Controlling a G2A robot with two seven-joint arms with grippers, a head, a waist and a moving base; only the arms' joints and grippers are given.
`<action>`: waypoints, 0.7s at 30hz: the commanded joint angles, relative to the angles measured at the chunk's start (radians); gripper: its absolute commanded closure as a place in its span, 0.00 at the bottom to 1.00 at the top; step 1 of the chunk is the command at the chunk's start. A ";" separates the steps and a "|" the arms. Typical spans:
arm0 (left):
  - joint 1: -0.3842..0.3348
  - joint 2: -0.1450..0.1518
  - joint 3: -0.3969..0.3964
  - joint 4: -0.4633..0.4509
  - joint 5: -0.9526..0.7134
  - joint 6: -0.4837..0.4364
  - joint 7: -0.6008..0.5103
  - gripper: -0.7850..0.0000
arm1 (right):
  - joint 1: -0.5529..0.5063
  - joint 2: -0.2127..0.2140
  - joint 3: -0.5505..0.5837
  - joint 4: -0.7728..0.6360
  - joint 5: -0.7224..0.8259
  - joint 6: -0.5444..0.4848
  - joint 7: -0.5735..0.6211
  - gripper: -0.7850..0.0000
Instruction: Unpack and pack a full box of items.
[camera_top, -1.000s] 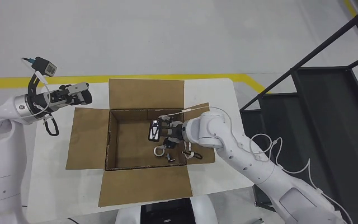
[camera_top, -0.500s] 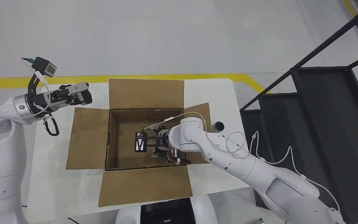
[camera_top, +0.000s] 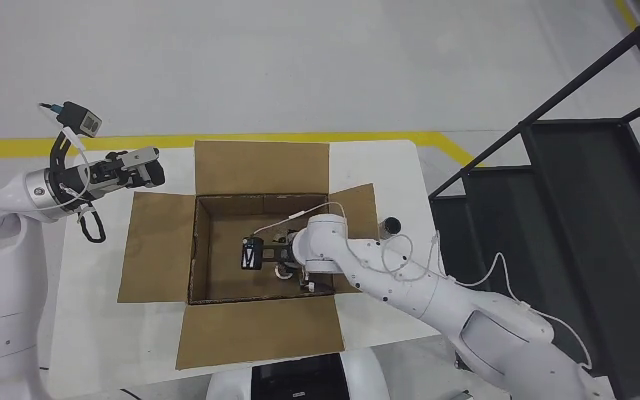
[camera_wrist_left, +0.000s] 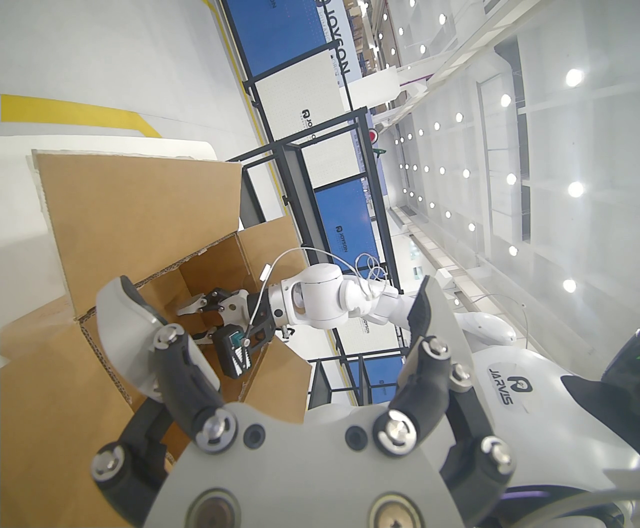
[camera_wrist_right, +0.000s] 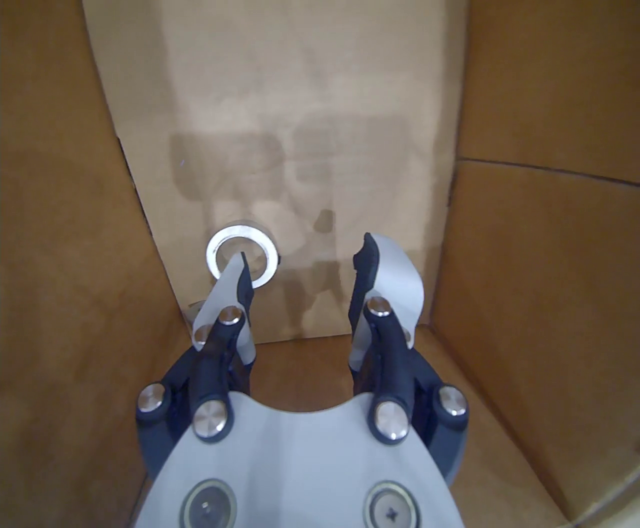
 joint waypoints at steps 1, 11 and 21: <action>0.000 0.000 0.000 0.000 0.000 0.000 0.000 0.00 | 0.000 -0.007 -0.008 0.018 0.006 -0.007 0.003 0.46; 0.000 0.000 0.000 0.000 0.000 0.000 0.000 0.00 | 0.009 -0.038 -0.026 0.084 -0.005 0.000 -0.013 0.58; 0.000 0.000 0.000 0.000 0.000 0.000 0.000 0.00 | 0.006 -0.062 -0.033 0.133 -0.002 0.002 -0.014 0.66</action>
